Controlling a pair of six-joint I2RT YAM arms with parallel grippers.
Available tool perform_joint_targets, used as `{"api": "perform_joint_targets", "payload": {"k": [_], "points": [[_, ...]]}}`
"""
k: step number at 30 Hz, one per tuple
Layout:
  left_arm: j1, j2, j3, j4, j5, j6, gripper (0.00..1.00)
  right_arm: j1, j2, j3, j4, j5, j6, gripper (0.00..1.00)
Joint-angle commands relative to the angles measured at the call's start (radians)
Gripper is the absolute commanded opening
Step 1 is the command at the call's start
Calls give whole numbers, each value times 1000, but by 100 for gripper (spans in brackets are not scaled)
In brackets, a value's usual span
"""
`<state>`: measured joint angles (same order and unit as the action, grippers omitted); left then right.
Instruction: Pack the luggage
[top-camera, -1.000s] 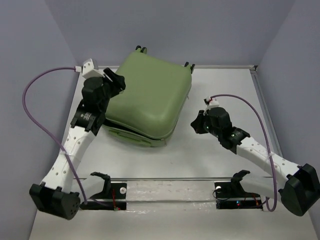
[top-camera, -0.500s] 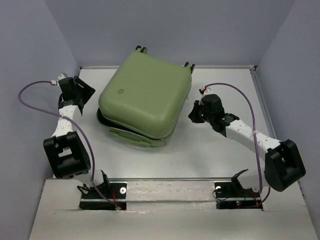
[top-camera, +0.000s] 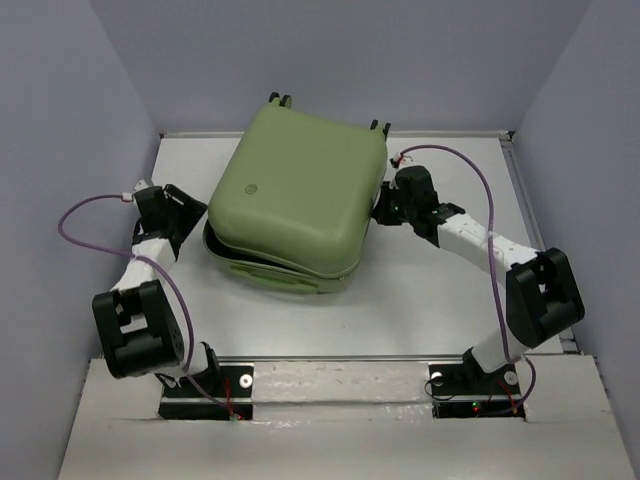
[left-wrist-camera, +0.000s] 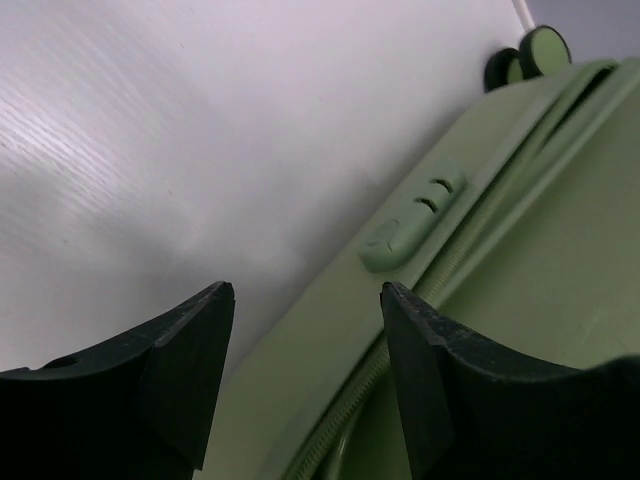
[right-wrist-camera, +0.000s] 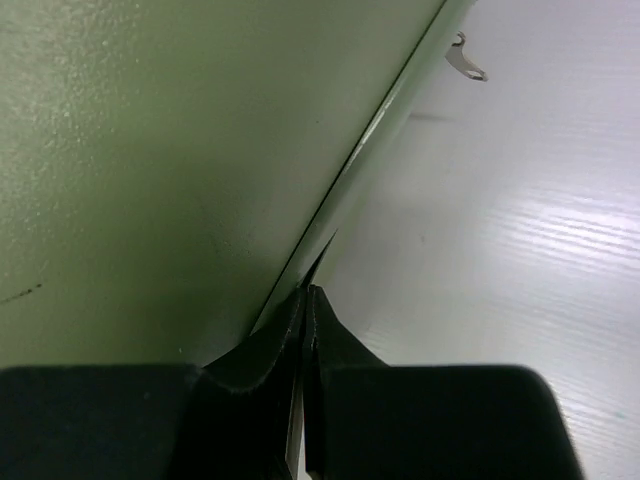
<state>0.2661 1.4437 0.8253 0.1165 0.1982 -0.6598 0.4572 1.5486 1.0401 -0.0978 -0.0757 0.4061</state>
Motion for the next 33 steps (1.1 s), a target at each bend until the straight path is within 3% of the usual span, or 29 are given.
{"api": "perform_joint_targets", "payload": {"k": [1,6,11,13,17,19,20,24,28,31,33], "points": [[-93,-150,-96,8,96,6,71,-11,39,112,35,-56,-33,7],[-169,-311,-227,15,99,-21,71,-31,82,208,4,-105,-59,7],[-306,-483,-288,0,75,-72,72,-133,143,331,-60,-196,-59,10],[-312,-573,-266,-52,52,-63,75,-153,136,354,-92,-187,-78,21],[-314,-672,-152,-185,-37,-5,81,-183,116,368,-123,-158,-107,34],[-314,-726,-79,-234,-80,32,90,-209,119,380,-140,-156,-112,42],[-314,-744,-19,-251,-103,73,99,-224,120,386,-152,-151,-110,46],[-314,-715,95,-253,-187,135,99,-247,107,391,-163,-153,-110,60],[-306,-516,147,-221,-136,146,99,-247,35,353,-171,-159,-104,71],[-295,-454,159,-186,-27,141,99,-247,-85,254,-169,-145,-92,73],[-294,-427,173,-167,6,143,99,-247,-166,177,-145,-153,-82,69]]}}
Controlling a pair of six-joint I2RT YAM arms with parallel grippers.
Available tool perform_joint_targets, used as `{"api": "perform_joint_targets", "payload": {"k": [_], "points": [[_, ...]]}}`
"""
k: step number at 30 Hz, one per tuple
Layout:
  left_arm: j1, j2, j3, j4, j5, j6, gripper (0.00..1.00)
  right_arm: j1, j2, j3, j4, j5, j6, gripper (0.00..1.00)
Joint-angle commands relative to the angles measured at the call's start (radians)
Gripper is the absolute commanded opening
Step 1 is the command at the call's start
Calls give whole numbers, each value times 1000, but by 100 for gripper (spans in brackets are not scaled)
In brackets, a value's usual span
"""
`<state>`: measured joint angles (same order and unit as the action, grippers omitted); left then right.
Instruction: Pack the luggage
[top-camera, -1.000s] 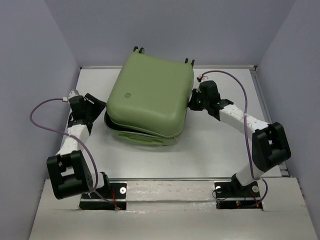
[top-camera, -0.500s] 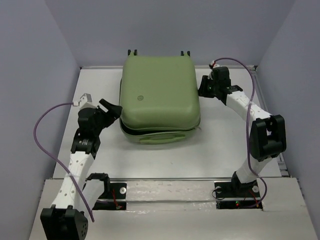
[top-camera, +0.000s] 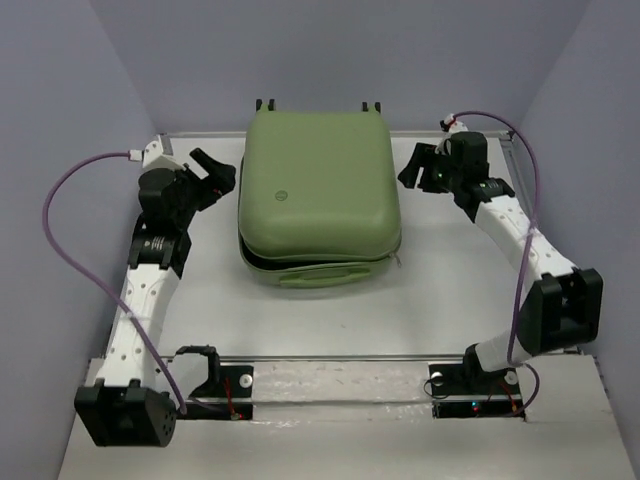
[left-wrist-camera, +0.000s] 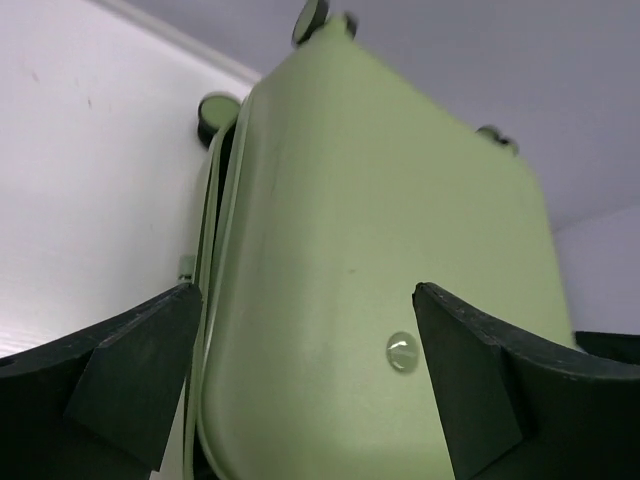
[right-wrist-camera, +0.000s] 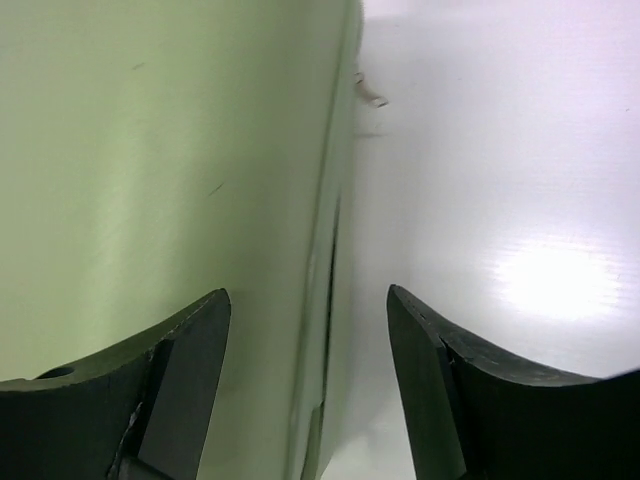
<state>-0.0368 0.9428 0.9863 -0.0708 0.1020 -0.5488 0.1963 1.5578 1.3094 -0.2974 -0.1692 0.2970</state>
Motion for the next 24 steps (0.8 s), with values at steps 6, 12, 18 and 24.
{"api": "perform_joint_targets", "payload": {"k": [6,12,18,24], "points": [[28,324,211,51,112,12,99,28,-450,-413,242,-243,135,63],[84,651,437,63,171,-49,99,48,-521,-515,235,-97,133,77],[158,651,329,135,118,-92,96,48,-437,-423,150,138,143,7],[179,541,-46,288,38,-186,48,28,-257,-273,146,194,120,7]]}}
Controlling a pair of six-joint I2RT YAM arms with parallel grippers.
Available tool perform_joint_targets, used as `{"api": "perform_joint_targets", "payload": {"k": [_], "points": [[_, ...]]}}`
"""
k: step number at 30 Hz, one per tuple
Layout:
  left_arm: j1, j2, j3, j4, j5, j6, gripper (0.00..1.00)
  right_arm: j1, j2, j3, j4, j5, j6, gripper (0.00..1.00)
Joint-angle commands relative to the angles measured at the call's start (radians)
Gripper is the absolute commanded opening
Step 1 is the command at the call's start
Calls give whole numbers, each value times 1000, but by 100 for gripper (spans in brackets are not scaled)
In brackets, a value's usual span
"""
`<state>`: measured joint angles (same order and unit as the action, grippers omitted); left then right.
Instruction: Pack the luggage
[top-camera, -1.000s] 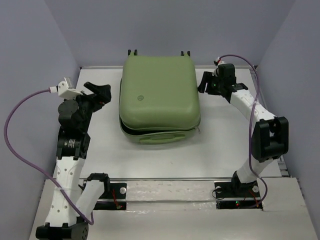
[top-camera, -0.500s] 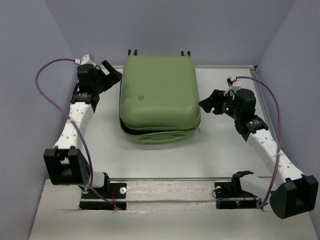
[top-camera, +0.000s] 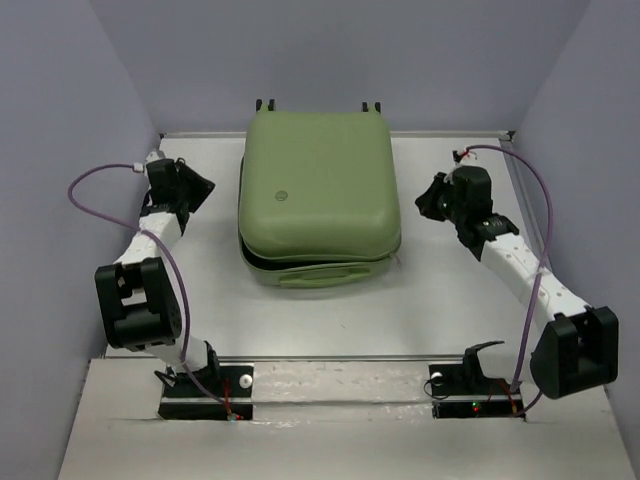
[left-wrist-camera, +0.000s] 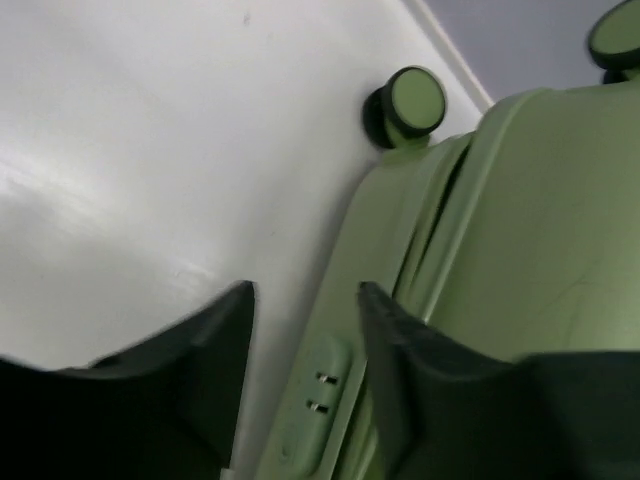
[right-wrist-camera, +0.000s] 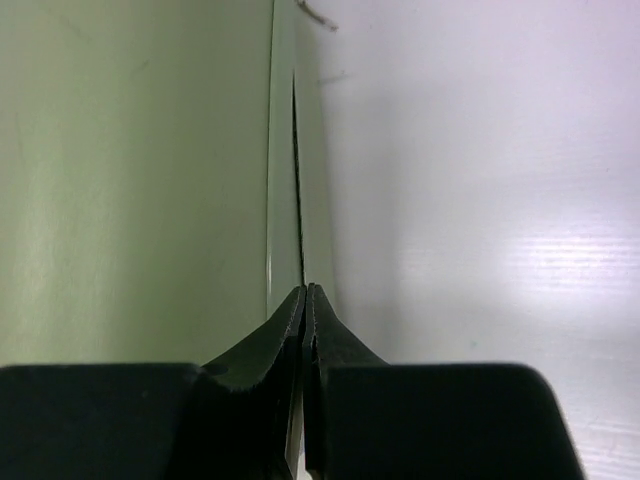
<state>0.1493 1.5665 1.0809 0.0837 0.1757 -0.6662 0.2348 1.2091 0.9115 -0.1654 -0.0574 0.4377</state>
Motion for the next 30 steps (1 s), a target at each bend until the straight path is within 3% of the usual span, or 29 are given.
{"api": "perform_joint_targets", "payload": {"k": [1,5,10,16,20,27,30], "points": [[-5,-94,-182,158,-30,-88,31,-11,136,179,10,71,-25,7],[-28,-98,-334,252,-2,-145,6,-11,355,275,18,-43,-28,7],[-142,-134,-447,281,-61,-131,6,-11,500,358,35,-171,-33,7],[-206,-275,-568,275,-97,-113,6,17,628,475,35,-364,-69,7],[-307,-370,-628,257,-111,-125,6,44,731,592,15,-481,-83,7],[-562,-496,-699,206,-223,-211,6,44,791,716,-45,-536,-106,7],[-596,-611,-726,147,-267,-234,6,44,765,711,-69,-481,-122,11]]}}
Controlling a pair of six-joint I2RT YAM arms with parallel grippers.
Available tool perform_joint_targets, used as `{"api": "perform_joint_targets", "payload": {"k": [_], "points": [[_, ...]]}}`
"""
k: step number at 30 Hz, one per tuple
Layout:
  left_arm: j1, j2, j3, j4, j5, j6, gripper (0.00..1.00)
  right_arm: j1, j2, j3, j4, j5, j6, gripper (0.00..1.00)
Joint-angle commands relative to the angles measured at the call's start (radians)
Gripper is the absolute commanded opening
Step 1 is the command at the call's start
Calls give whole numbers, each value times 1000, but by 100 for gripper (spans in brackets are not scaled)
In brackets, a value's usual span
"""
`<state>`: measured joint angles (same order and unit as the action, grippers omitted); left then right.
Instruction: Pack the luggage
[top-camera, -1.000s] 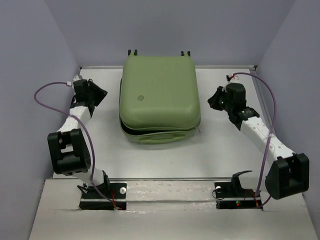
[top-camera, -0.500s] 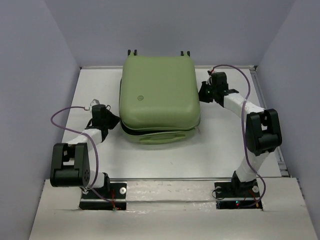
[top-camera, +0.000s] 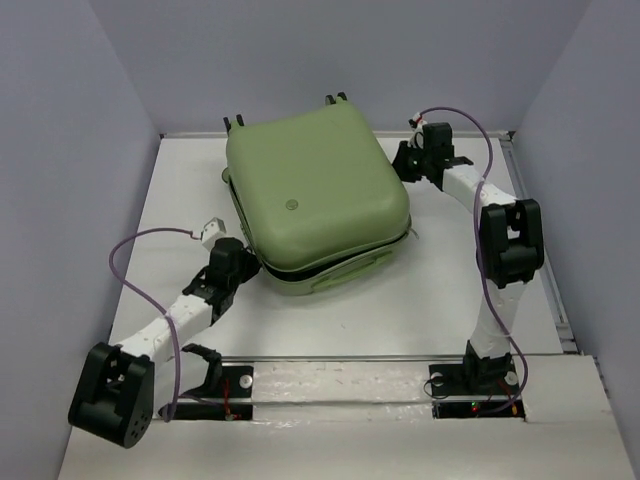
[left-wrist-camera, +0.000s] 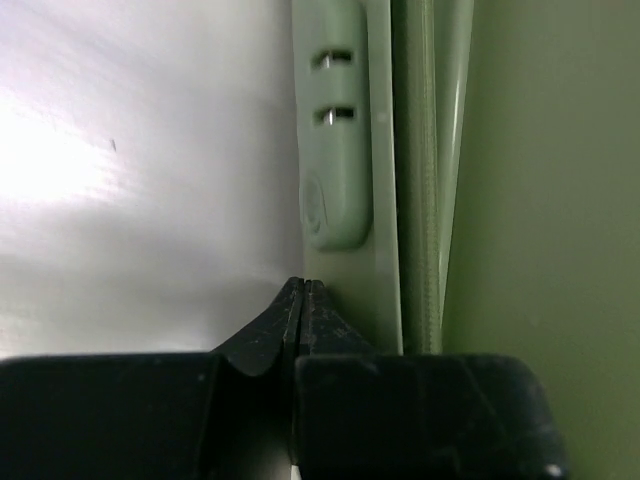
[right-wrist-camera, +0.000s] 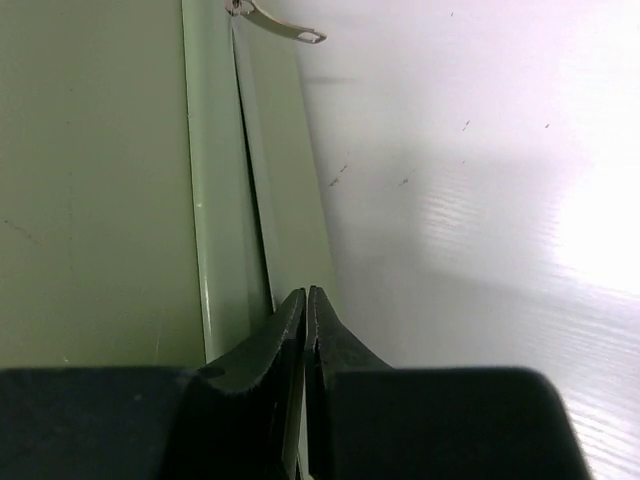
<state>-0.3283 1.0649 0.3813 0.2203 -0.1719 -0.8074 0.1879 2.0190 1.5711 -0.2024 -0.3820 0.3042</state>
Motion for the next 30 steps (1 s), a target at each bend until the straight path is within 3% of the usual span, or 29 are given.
{"api": "perform_joint_targets", "payload": {"k": [1,4,6,7,8,11,13,14,17,18,19,22,25,30], "points": [[-126,-188,-27,-13,66,-95,6,91,-52,49,-34,-146,3,12],[-133,-304,11,-139,8,-67,6,79,-80,29,-43,-113,1,17],[-133,-397,101,-278,-88,-7,18,44,-91,23,-52,-95,1,26],[-133,-426,141,-310,-130,17,28,32,-95,21,-55,-89,1,29],[-133,-463,181,-335,-167,83,55,19,-104,20,-63,-90,1,33],[-129,-430,367,-369,-302,167,84,-14,-127,10,-68,-100,-13,43],[-121,-300,516,-351,-284,234,93,-15,-141,6,-72,-100,-49,49],[-115,-299,560,-345,-272,244,94,-15,-149,3,-72,-100,-57,53],[-36,-44,714,-291,-141,261,99,-15,-163,-8,-78,-97,-59,65],[44,5,744,-274,-88,255,99,-15,-169,-17,-80,-87,-56,69],[90,60,815,-259,60,231,99,-15,-175,-25,-80,-77,-51,70],[197,268,978,-262,220,226,99,-15,-198,-57,-77,-54,-53,76],[276,505,1164,-295,316,235,99,-15,-224,-98,-68,-51,-50,83],[376,766,1425,-348,455,209,99,-15,-264,-183,-31,-34,-34,93]]}}
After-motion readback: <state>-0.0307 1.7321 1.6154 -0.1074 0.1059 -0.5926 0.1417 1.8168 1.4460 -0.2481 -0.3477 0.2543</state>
